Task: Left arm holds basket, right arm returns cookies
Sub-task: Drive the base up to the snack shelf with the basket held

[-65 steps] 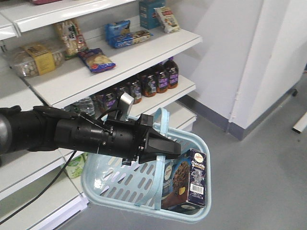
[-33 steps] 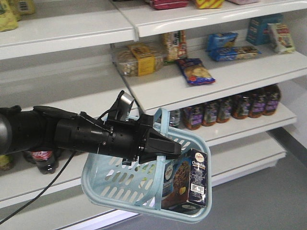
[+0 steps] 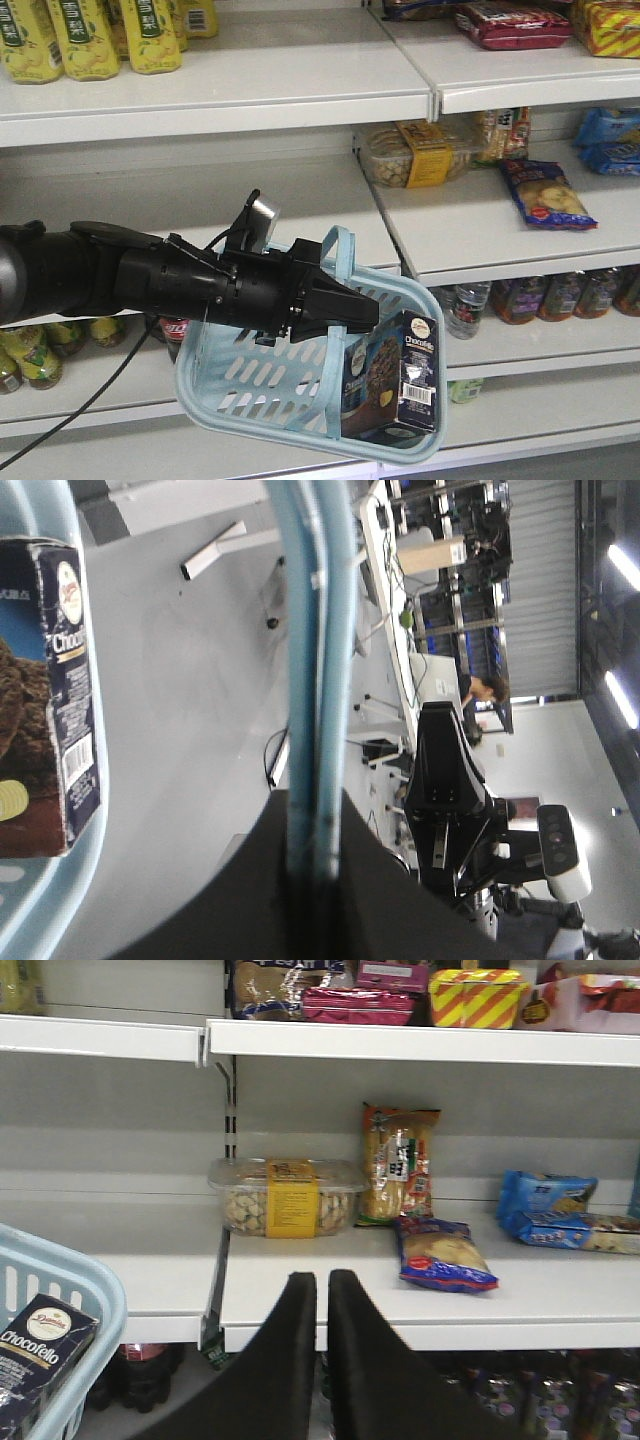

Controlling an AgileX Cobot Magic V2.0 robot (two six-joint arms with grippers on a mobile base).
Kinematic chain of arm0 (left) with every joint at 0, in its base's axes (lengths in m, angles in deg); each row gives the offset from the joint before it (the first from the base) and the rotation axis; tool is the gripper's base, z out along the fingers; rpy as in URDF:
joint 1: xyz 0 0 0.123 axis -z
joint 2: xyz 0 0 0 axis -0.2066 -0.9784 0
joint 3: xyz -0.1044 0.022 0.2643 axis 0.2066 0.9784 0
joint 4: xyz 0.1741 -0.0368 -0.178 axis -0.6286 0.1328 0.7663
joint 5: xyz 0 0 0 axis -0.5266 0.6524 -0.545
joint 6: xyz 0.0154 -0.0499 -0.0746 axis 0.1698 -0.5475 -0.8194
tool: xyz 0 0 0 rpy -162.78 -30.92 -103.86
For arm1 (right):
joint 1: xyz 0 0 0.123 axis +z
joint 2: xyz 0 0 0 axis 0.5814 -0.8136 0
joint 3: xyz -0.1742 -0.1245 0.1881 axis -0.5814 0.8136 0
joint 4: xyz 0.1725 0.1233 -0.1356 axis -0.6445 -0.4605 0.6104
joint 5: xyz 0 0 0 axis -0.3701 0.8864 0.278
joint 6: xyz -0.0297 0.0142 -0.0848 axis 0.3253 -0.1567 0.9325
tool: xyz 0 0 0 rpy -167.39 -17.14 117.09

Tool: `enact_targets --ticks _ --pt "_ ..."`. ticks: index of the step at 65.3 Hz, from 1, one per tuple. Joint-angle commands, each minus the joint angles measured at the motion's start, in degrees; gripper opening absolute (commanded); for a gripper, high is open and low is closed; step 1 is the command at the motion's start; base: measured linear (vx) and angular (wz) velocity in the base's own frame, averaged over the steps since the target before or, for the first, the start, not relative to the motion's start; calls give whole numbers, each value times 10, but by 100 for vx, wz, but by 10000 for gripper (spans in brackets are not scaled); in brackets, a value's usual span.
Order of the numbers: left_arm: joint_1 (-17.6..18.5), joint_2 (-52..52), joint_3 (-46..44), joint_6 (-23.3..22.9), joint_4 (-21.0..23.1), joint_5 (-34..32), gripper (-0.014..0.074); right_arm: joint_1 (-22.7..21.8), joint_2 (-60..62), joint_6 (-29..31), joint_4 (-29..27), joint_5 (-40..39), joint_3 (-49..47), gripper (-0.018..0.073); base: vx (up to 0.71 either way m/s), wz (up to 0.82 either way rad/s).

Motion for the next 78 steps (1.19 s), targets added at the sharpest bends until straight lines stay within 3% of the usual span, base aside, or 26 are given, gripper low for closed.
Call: enact_targets --ticks 1,32,78 --pt "3 33 -16 8 73 43 -6 -2 7 4 2 -43 10 -3 16 35" --pt "3 33 -16 8 73 43 -6 -2 7 4 2 -43 10 -3 13 34" --pt "3 33 -16 8 73 43 -6 -2 7 4 2 -43 10 -3 8 1"
